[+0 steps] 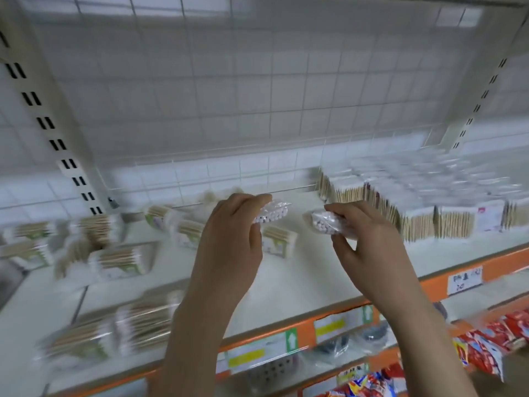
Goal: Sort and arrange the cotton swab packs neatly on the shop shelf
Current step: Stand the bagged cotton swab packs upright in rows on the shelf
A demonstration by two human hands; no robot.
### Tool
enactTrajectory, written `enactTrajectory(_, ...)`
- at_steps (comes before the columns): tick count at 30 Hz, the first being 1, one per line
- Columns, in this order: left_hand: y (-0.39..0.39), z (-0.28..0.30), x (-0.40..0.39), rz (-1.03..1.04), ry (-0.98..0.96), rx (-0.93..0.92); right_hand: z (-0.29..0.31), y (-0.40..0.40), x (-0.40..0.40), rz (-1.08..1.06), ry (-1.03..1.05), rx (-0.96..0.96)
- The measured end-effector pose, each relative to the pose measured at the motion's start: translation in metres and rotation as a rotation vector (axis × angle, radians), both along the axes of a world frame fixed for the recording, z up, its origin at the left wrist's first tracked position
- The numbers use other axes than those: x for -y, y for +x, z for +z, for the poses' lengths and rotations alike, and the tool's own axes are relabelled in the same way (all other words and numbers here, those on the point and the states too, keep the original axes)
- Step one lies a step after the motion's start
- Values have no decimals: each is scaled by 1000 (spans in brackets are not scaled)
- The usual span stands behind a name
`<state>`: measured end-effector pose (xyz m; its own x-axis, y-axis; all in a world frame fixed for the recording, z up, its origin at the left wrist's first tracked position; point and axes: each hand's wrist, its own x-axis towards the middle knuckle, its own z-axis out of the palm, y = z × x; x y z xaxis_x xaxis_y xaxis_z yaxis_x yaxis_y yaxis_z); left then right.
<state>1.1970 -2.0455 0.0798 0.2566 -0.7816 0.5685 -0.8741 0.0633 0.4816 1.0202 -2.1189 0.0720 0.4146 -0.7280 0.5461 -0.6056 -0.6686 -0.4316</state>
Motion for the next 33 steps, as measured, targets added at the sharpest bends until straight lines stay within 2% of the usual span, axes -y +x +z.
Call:
enactTrajectory(11,-98,-10,53,129,29,16,-6,-83,85,134,-18,-100)
enactTrajectory(21,-91,-18,65,182,82,-11,-1,-71,143,186,3,-300)
enactTrajectory(33,-84,-24,87,62,98,-27,8,-51,193,193,-39,-555)
